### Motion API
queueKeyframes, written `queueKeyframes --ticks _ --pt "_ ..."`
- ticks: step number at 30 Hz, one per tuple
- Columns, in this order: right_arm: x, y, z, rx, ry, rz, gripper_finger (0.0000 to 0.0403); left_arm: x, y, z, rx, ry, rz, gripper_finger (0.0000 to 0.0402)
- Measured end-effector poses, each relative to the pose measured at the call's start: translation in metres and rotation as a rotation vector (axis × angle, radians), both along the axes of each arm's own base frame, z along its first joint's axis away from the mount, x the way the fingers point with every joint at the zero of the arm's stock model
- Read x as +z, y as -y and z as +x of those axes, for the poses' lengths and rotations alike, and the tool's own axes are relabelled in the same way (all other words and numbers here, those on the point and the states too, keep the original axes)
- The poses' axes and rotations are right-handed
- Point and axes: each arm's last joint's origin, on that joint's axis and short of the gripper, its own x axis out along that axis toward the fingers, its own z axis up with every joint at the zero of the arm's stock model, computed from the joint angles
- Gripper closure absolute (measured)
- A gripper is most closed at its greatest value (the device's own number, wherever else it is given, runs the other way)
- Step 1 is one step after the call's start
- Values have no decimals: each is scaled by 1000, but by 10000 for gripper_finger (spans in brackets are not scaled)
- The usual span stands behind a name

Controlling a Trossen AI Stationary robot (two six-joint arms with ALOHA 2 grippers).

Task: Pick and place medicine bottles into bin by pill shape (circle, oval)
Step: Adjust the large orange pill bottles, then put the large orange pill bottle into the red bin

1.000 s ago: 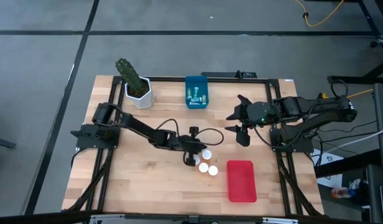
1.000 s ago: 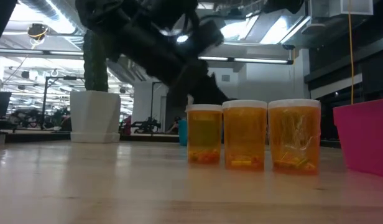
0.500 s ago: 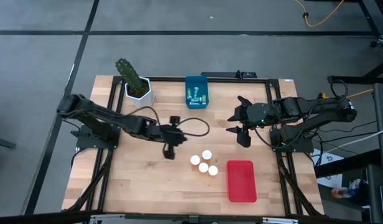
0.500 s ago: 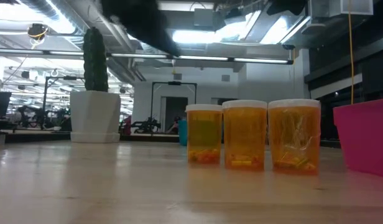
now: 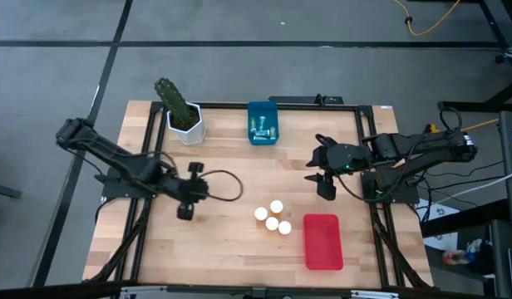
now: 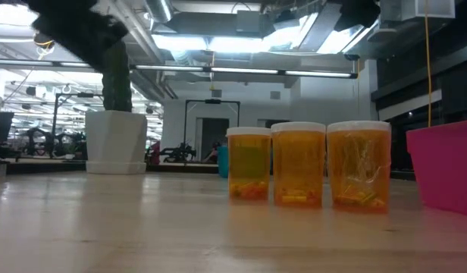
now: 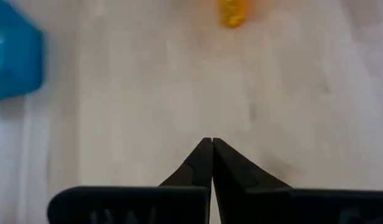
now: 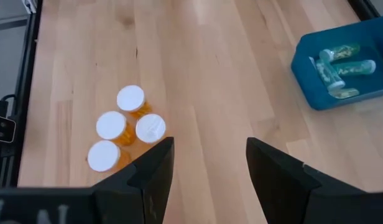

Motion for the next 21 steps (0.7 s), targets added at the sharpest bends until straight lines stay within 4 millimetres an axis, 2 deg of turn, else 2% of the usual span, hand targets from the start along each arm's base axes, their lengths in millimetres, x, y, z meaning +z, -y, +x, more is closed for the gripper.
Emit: queueKeyframes --ticks 4,7,10,15,21 --pt "0 0 0 -1 2 2 201 -15 -12 -29 83 163 6 401" --pt "0 0 0 -2 4 3 201 -28 -20 -43 70 329 -33 401" --pt "1 0 1 -2 15 5 201 -38 -29 -50 34 513 -22 401" --pt "3 -1 3 -1 40 8 201 -51 -48 -59 74 690 48 401" --pt "3 -1 3 -2 42 9 201 -54 -66 -62 112 743 43 401"
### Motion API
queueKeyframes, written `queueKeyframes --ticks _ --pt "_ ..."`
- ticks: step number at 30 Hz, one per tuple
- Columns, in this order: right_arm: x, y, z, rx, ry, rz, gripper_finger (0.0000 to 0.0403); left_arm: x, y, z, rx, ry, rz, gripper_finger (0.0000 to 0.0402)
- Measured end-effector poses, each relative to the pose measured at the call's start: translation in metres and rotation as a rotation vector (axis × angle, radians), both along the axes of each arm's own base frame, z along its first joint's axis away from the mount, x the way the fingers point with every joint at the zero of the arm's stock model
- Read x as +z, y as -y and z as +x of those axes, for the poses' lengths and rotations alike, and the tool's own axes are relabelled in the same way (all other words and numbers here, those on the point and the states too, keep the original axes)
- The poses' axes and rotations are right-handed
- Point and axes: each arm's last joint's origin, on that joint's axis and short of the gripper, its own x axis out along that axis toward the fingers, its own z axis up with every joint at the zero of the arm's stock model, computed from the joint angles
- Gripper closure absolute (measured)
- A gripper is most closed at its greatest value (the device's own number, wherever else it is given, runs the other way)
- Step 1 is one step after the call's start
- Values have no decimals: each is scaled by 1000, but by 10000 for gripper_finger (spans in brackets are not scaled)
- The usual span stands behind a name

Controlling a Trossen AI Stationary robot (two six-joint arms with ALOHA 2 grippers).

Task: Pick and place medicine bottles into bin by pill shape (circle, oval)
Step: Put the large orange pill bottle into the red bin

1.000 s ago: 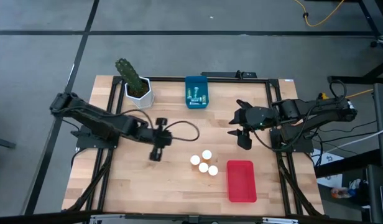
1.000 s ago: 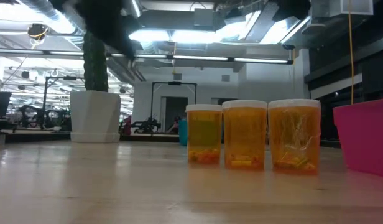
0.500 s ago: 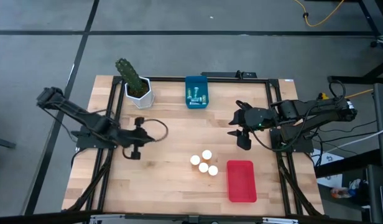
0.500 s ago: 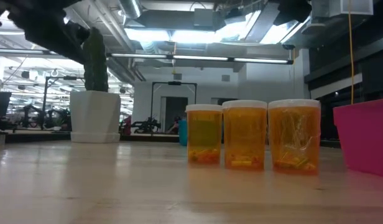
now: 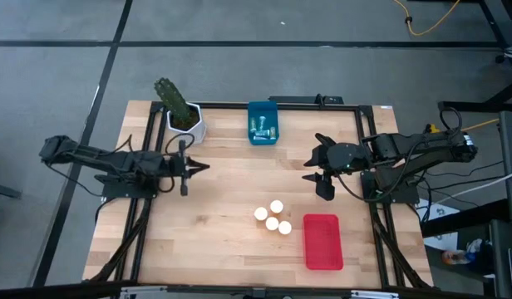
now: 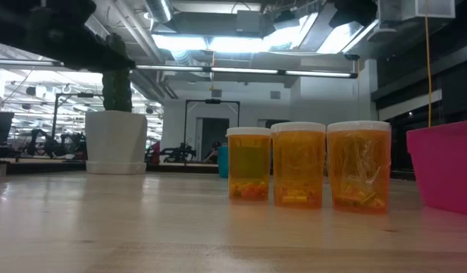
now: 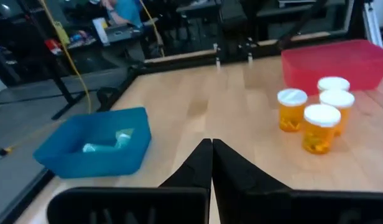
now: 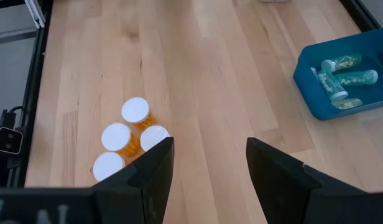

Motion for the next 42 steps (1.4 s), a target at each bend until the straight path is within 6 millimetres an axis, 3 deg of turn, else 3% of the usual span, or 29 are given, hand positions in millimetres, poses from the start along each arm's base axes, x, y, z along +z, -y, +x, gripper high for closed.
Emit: queueKeyframes --ticks 4,11,31,42 --pt "0 0 0 0 0 0 201 -14 -5 0 -71 -32 -27 401" --pt "0 0 0 1 -1 2 201 -40 -12 -5 -10 -44 -51 401" --pt "-1 0 -1 8 -13 0 201 -47 -12 -22 -23 -77 -95 401" --pt "-1 0 -1 10 -12 -1 201 -47 -11 -22 -71 42 -121 401"
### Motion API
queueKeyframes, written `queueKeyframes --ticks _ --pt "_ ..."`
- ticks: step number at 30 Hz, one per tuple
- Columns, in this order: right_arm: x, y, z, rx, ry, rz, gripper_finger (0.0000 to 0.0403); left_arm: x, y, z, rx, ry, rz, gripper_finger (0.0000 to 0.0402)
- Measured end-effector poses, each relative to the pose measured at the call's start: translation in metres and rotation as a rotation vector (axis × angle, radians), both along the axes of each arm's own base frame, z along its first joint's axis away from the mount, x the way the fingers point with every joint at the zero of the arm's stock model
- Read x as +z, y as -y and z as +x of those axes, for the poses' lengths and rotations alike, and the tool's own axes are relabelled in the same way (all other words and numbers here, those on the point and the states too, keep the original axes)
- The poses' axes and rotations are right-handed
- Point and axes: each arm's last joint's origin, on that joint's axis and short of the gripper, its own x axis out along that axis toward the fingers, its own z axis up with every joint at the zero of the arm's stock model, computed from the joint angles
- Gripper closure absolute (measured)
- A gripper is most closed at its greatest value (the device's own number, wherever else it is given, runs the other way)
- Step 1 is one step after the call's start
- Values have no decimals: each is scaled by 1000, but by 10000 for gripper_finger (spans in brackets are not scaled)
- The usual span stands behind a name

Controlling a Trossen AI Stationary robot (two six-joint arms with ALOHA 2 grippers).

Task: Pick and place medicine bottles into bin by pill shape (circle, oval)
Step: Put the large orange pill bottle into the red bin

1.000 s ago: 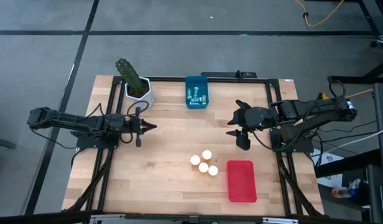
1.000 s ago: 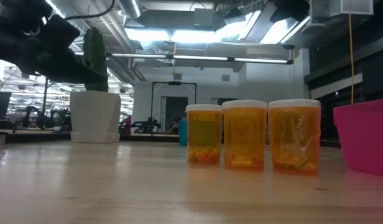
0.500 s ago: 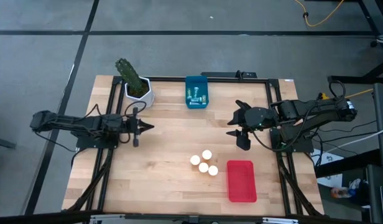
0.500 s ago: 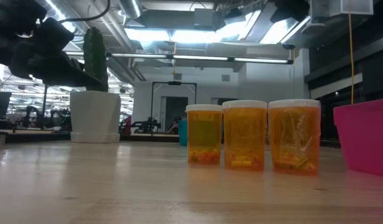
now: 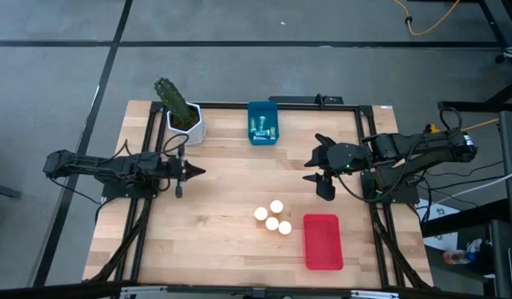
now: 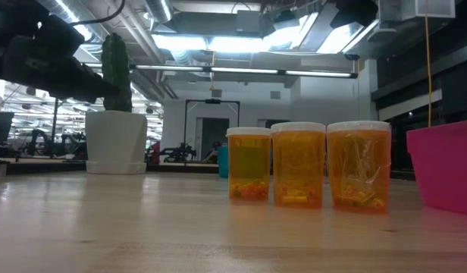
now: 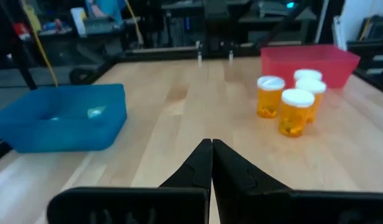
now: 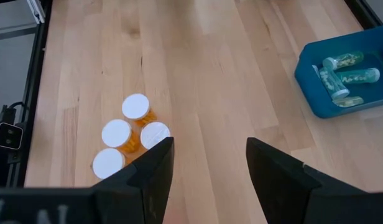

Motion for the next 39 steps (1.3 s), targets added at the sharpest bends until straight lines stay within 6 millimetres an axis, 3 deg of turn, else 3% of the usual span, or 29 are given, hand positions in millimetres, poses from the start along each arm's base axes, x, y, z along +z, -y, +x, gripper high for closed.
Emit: queueKeyframes --ticks 30,34,39 --pt "2 -1 3 59 32 -27 200 -2 0 0 3 -15 24 401" --pt "0 -2 9 53 38 -20 177 -2 0 0 3 -15 22 401" --pt "-7 0 17 31 3 -37 120 -2 0 0 3 -16 22 401"
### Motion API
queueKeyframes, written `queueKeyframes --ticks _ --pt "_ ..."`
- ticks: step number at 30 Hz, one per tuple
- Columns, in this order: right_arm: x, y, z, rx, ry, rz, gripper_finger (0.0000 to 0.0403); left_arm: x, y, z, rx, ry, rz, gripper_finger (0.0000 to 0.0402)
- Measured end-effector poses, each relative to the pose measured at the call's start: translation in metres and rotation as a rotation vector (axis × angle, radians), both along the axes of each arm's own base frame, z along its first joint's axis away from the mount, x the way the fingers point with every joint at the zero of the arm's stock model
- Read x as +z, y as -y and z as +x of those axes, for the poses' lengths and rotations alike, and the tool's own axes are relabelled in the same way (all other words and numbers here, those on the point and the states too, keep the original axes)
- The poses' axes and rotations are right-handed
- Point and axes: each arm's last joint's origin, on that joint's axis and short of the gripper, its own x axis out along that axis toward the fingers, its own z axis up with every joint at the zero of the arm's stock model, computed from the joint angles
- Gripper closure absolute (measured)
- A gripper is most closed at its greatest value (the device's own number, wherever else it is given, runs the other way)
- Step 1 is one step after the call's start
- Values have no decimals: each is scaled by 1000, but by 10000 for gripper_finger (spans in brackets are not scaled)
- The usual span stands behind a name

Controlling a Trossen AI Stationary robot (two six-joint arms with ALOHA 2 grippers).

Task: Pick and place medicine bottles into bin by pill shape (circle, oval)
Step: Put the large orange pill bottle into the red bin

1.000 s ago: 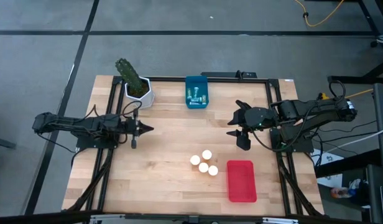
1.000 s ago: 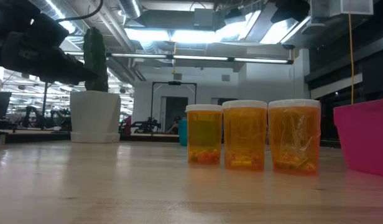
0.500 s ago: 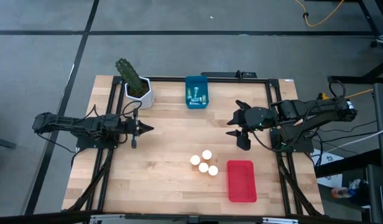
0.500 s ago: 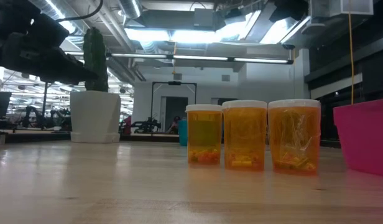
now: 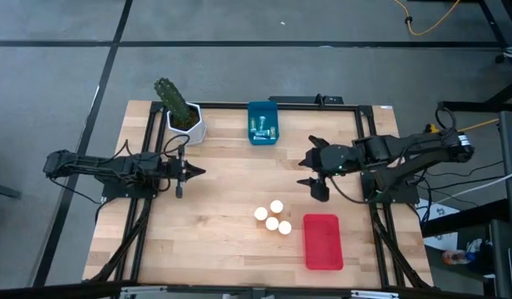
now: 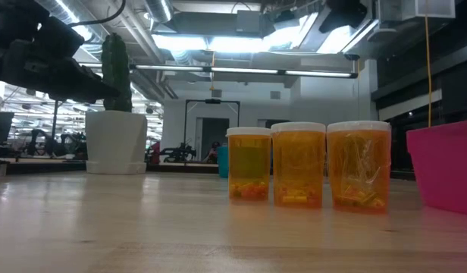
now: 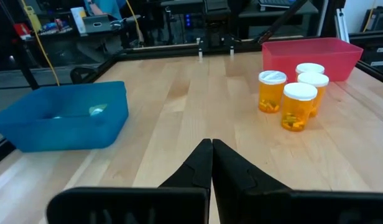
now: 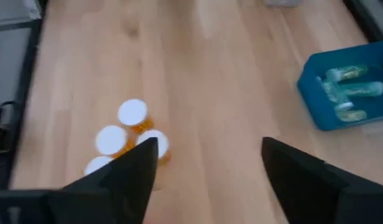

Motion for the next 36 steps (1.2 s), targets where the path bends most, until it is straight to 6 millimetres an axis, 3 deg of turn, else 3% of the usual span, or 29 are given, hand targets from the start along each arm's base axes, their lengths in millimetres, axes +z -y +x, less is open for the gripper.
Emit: queueKeyframes --ticks 7,13,24,36 --pt "-15 -1 16 -34 -56 -81 68 0 0 0 0 0 3 401" --pt "-46 -11 38 97 -203 28 66 0 0 0 0 0 4 401" --pt "-113 -19 74 232 -450 -50 66 0 0 0 0 0 4 401" --pt "-145 -22 91 326 -494 -109 66 0 0 0 0 0 2 401"
